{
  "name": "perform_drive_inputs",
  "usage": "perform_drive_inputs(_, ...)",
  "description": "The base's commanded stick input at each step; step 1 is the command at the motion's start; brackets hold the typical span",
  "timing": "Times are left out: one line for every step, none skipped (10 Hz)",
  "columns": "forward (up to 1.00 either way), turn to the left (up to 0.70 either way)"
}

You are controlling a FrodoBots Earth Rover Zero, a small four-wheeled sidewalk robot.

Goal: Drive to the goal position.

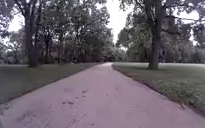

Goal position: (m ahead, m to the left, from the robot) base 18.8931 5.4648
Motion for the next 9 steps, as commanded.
perform_drive_inputs(0.70,0.00)
perform_drive_inputs(0.70,0.00)
perform_drive_inputs(0.70,0.00)
perform_drive_inputs(0.70,0.00)
perform_drive_inputs(0.70,0.00)
perform_drive_inputs(0.70,0.00)
perform_drive_inputs(0.70,0.00)
perform_drive_inputs(0.70,0.00)
perform_drive_inputs(0.70,0.00)
